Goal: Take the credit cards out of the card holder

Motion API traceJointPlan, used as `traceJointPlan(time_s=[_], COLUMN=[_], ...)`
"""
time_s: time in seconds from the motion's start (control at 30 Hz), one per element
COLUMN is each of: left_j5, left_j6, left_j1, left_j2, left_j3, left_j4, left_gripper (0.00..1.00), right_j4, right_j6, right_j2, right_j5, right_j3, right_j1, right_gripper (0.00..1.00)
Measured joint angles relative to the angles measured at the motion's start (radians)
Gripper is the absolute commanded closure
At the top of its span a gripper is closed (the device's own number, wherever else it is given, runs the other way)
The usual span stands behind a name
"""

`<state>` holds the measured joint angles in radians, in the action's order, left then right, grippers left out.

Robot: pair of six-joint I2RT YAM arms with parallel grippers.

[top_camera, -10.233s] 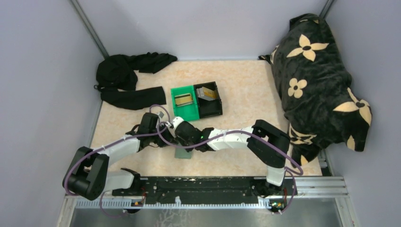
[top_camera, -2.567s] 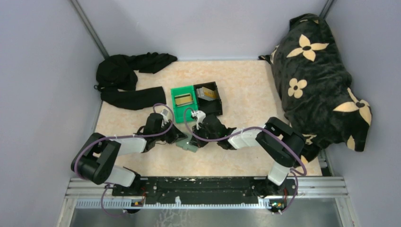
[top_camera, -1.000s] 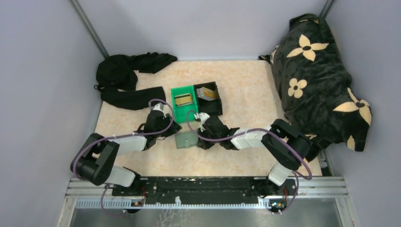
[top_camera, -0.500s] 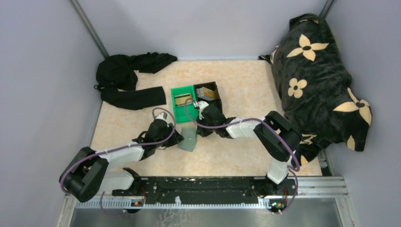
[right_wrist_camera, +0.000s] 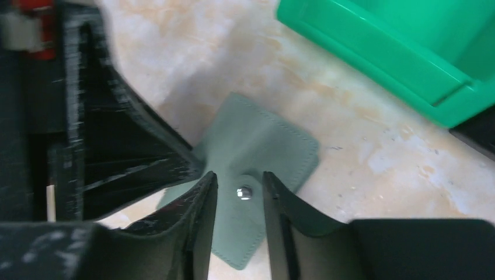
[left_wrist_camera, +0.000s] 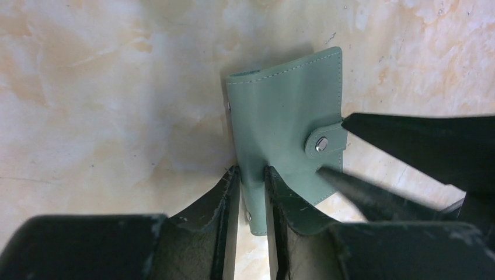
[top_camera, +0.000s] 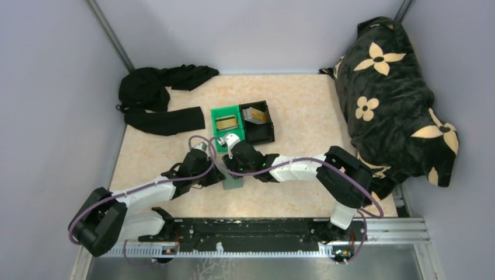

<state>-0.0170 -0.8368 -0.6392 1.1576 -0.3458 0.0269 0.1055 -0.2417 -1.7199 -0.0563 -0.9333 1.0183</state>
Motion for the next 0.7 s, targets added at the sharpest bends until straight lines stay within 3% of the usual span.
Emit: traceJointPlan(time_s=[0.4,0.57,0.7], left_j5=[-0.005,-0.006,-0.006], left_j6=[-0.016,-0.023,-0.028], left_j1=[0.000,0.000,0.000], left_j2=[0.059,0.064,0.068], left_j3=[-0.020,-0.020,-0.020], left_j4=[0.042,0.045,0.052], left_gripper=[0.74,0.74,0.74], right_j4=[-0.079,-0.099,-0.117], right_j6=[0.041,0.053,0.064], right_j2=[-0.027,-0.045,-0.055], right_j5=[-0.135,-0.186,-0.220], right_j3=[-0.027,-0.045,-0.058], right_j1=[0.081,0.098,0.100], right_gripper=[0.60,0.69,0.85])
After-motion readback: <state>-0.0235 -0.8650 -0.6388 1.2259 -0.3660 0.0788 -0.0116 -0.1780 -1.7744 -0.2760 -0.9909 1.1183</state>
